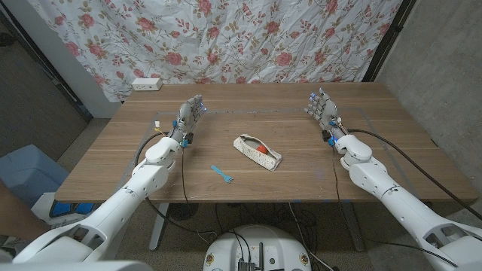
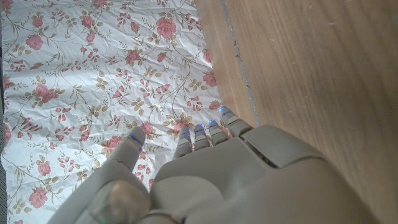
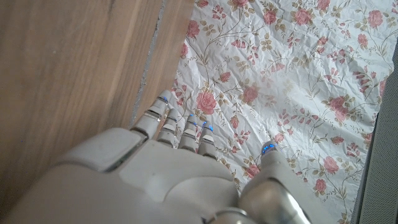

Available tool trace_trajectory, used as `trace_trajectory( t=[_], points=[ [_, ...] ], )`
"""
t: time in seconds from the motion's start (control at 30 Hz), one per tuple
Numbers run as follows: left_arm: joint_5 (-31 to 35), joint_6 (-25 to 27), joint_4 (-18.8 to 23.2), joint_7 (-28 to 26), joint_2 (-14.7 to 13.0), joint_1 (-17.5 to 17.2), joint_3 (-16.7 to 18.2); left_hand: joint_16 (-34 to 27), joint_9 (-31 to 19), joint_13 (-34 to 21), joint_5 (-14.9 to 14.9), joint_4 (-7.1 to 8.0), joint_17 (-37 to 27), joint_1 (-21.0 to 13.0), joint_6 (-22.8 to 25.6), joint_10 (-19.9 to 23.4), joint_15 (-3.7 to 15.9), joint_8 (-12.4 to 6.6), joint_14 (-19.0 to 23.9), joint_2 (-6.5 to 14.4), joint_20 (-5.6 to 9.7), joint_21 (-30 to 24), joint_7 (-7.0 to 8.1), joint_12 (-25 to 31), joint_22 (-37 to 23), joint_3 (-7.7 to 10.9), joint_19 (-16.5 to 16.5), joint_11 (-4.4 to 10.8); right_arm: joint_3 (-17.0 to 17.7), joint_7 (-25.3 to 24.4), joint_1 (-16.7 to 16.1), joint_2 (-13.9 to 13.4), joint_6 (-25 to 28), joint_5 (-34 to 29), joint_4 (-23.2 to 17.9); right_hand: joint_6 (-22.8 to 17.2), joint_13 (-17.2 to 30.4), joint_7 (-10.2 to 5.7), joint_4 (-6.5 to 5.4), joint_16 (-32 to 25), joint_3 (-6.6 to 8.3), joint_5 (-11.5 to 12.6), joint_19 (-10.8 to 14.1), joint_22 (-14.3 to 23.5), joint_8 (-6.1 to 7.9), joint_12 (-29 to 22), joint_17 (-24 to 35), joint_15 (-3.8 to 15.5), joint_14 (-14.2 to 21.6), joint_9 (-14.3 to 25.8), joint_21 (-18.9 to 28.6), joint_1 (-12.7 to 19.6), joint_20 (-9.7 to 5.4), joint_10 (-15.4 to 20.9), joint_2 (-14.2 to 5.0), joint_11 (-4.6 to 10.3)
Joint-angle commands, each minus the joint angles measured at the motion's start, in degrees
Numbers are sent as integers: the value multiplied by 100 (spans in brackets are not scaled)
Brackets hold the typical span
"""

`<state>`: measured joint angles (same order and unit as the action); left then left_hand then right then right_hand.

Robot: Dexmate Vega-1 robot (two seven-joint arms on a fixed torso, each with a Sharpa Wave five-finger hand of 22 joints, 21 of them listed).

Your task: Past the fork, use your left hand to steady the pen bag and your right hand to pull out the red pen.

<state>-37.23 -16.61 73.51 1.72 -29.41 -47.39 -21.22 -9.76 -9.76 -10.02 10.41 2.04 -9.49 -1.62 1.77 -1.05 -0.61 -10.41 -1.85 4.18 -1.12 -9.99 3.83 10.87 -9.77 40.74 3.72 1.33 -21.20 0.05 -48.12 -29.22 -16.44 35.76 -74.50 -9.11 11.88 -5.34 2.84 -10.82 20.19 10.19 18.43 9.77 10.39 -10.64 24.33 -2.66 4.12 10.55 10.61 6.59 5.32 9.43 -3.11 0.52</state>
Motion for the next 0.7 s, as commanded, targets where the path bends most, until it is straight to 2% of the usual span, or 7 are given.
trace_trajectory(
  t=[0.03,0.13,0.27,0.43,0.7],
  points=[
    [72,85,-147,166,-74,151,-36,-28,-21,-18,16,-85,-13,-27,180,9,27,-73,-47,70,28,-59,50,43,-6,-5,37,75,-102,-263,-109,-61,148,-165,-362,-47,14,14,16,-25,42,28,12,12,26,-36,3,15,42,10,27,38,-15,49,-7,6],
    [108,115,-191,175,-87,209,-56,-28,-22,-17,12,-161,-11,-55,323,28,59,-105,-50,46,33,-65,109,46,-3,-24,37,110,-121,-573,-168,-97,238,-358,-555,-88,8,8,34,-37,51,33,36,12,46,-48,-18,36,61,8,38,50,-26,70,-24,9],
    [149,118,-172,72,-62,220,-57,-43,-23,-15,9,-290,-8,-116,520,144,139,-132,-10,52,55,-82,109,79,0,-32,74,170,-162,-741,-191,-225,430,-542,-795,-146,0,10,68,-61,69,38,70,12,69,-76,-52,82,117,5,51,78,-61,139,-50,24],
    [242,411,106,4,-252,219,-101,-46,-24,-14,6,-381,-7,-168,655,182,155,-148,13,77,67,-85,162,81,3,-24,89,208,-165,-608,-128,-123,314,-456,-616,-167,-5,5,90,-66,79,39,70,11,75,-80,-74,89,129,3,49,95,-97,151,-63,22],
    [435,817,515,19,-571,309,-188,-54,-24,-12,-13,-670,-7,-379,1032,365,185,-188,84,199,93,-81,279,111,10,59,109,304,-262,-546,-2,-95,323,-566,-474,-202,-10,14,116,-69,91,39,65,10,85,-86,-100,85,133,2,46,112,-110,171,-82,24]
  ],
)
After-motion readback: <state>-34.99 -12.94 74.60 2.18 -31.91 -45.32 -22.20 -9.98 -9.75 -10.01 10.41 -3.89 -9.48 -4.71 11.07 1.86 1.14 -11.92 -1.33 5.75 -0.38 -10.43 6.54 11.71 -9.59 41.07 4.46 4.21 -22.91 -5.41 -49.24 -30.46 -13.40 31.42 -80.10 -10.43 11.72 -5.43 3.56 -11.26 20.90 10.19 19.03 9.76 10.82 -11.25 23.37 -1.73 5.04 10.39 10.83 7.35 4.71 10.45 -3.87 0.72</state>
